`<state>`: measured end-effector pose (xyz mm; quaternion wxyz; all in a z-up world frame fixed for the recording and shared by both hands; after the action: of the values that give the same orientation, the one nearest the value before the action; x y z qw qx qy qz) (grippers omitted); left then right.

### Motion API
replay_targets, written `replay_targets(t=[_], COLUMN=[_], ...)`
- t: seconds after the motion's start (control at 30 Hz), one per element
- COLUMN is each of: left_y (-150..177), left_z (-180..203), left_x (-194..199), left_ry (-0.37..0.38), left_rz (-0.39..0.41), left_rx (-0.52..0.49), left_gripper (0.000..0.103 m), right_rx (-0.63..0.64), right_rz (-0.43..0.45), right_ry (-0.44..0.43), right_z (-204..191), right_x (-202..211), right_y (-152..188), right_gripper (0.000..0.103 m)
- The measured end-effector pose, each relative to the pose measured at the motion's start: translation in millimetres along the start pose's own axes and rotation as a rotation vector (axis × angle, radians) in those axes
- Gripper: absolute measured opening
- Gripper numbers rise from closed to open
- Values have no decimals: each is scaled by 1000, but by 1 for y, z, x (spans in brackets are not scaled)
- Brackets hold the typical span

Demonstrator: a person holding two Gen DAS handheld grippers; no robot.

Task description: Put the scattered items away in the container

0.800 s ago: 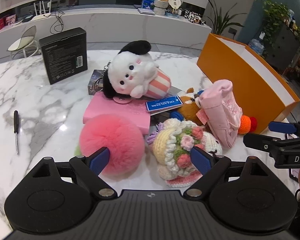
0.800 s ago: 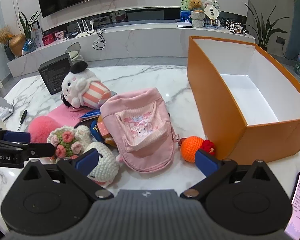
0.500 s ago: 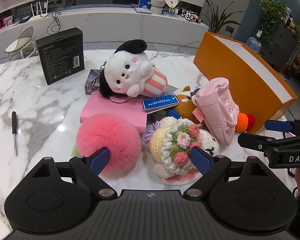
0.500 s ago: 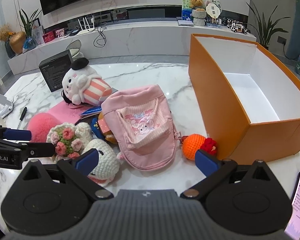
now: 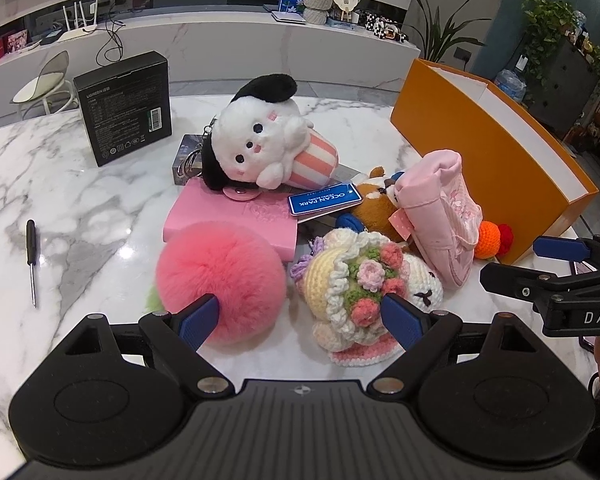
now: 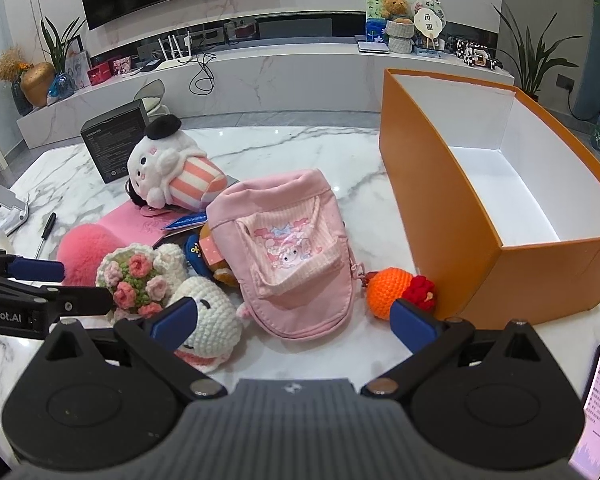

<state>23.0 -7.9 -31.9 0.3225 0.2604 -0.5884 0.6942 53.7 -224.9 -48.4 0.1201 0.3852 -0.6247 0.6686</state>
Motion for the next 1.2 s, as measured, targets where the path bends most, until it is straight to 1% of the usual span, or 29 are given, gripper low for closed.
replay_targets(t=[1.2], left_y=[2], left_z=[2], left_x=[-2], left_ry=[0], left_rz=[-15], left_rx=[3], left_gripper=[103], right_rx=[-7], right_rz=[-11], right_ry=[-7], right_z=[0], right_x=[-2], right_y=[1], right_gripper=[103])
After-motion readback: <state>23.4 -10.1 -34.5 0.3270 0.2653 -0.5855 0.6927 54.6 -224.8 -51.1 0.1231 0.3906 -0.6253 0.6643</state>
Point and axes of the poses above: each gripper's, at about its wrist camera, not at the fingertips, and x roughly against the way its jaws point, z to its right, y to its underside, the point moved 4 cm from there along -x, roughly the way its jaws point, and after that the axes turned 4 degrees about z, right-handed, at the moved point
